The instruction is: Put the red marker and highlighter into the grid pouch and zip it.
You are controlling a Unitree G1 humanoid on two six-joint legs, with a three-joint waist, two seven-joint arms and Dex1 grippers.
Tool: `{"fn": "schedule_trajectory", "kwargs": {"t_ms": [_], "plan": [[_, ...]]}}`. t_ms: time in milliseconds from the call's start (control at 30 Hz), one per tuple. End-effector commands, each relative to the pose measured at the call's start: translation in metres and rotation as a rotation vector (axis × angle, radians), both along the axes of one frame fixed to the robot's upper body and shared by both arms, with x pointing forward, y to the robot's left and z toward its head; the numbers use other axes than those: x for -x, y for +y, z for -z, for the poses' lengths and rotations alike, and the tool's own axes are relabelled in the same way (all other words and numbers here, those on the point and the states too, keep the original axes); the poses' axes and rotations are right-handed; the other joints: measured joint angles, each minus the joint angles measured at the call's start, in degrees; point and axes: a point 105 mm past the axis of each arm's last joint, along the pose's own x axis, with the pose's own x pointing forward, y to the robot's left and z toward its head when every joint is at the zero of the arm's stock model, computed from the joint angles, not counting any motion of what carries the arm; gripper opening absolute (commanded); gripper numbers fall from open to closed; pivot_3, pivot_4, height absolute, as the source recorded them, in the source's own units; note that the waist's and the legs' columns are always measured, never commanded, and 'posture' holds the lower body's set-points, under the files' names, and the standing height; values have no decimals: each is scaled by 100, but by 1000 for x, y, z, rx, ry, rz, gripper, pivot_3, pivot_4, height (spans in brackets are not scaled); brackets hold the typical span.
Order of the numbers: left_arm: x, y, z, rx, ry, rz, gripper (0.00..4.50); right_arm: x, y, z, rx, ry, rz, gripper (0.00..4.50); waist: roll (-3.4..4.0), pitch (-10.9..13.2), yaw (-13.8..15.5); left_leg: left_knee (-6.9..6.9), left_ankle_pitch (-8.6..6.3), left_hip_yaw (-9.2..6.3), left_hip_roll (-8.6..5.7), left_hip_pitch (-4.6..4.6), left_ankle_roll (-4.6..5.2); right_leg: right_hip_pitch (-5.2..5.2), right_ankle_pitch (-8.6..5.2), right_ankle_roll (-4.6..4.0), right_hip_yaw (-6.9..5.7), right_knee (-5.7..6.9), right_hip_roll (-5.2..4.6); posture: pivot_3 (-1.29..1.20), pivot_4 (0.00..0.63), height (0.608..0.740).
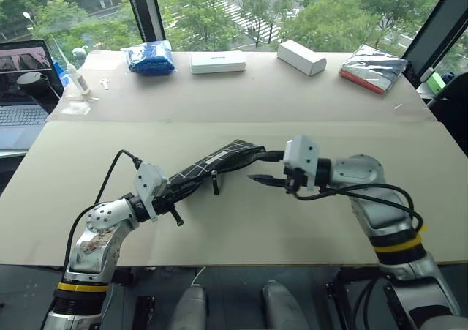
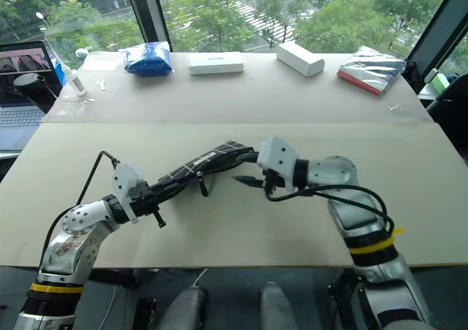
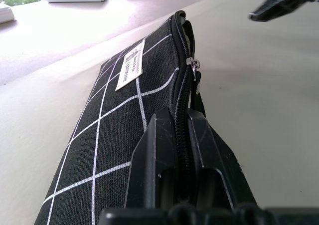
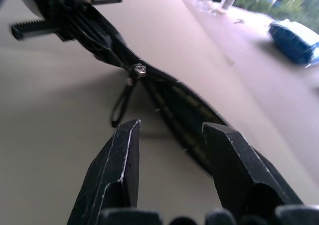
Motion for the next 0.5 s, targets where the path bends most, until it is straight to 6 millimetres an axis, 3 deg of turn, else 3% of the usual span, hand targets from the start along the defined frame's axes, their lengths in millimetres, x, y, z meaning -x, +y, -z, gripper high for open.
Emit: {"fn": "schedule_trajectory", "kwargs": {"t_ms": [33,100,233,367,500], "plan": [[1,-1,-10,3,-37,8,0,18,-4,-3,-47,120,-13,2247,0,0,0,0,0,0,0,0,0,0,0,0,0,0,0,0,150,740],[1,0,-10,3,-36,8,0,14,2,14,-23,159,59,2247,0,0,-11,0,0,0,1,2,0,0,-1,1,0,1,2,0,150,740],[0,-2,-10,0,-35,16,0,3,35,47,1,214,187,2247,0,-1,-65,-1,0,0,5,3,0,-7,-1,1,1,7,7,0,150,740],[-3,-3,-11,-1,-39,24,0,-18,54,51,-3,225,285,2247,0,0,-60,2,3,0,-1,-5,-5,-11,-1,1,1,7,1,0,150,740],[-4,-3,-12,-1,-41,26,0,-20,78,40,-56,247,250,2247,0,0,-13,7,4,0,-2,-5,-6,-8,0,1,0,6,1,0,150,740]]}}
